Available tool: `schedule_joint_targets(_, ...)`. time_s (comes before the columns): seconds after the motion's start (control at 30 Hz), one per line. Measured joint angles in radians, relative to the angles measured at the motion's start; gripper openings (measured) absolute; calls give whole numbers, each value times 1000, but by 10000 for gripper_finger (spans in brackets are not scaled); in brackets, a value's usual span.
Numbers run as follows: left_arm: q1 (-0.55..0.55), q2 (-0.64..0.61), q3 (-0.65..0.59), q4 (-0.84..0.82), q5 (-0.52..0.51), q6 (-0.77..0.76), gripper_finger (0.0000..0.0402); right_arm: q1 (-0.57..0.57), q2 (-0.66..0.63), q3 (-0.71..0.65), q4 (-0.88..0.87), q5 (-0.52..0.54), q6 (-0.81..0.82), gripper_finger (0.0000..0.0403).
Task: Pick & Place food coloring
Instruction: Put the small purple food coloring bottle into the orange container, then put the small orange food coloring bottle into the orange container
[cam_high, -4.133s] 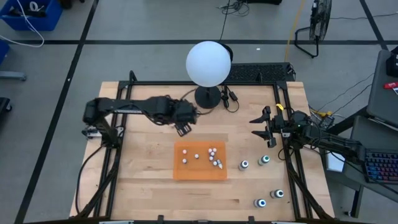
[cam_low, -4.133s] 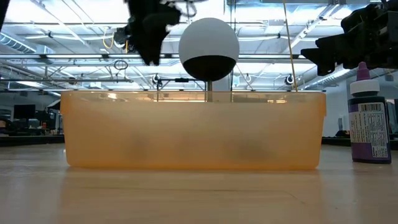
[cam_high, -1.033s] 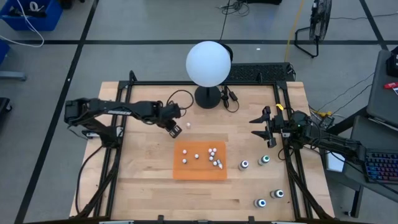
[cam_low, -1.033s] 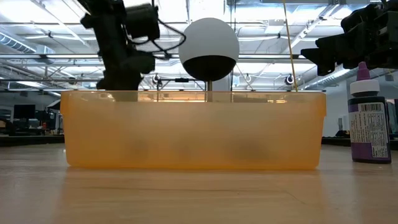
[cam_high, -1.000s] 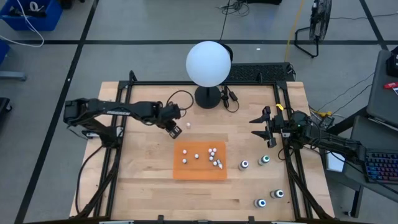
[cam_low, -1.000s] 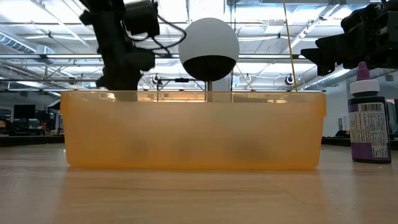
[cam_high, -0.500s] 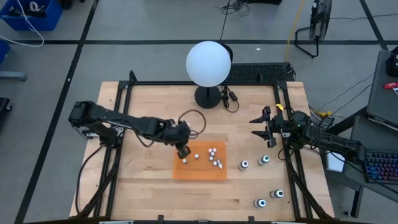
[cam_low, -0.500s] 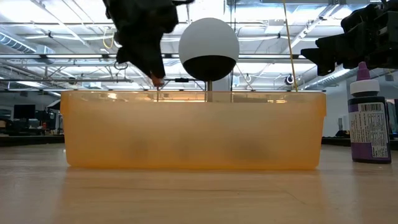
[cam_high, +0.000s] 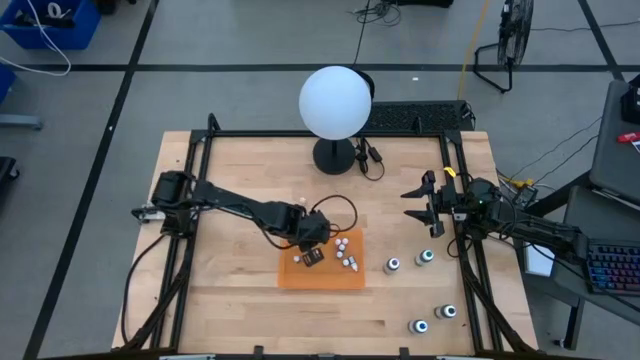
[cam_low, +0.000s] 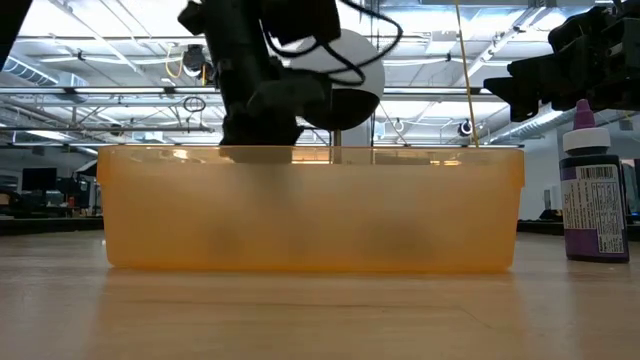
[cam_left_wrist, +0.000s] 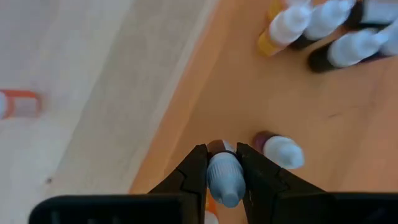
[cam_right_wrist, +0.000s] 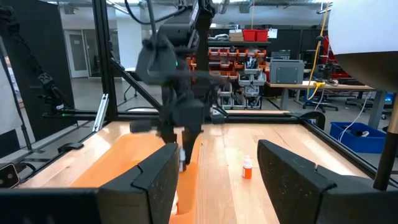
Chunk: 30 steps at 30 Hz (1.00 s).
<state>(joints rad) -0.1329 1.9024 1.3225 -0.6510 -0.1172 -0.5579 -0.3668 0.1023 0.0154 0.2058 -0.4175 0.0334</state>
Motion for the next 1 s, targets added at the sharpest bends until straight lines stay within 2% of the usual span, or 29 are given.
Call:
schedule_joint_targets(0.13,1,35,1,2,31,-4,68,0,0,0,0,0,0,207)
schedule_joint_targets(0.6,1,60,2,-17,35,-56,69,0,0,0,0,0,0,204)
schedule_joint_targets(0.87,1,60,2,-14,46,-74,155,0,0,0,0,0,0,207)
schedule_joint_targets(1.0,2,59,1,-6,79,-71,183,0,0,0,0,0,0,206)
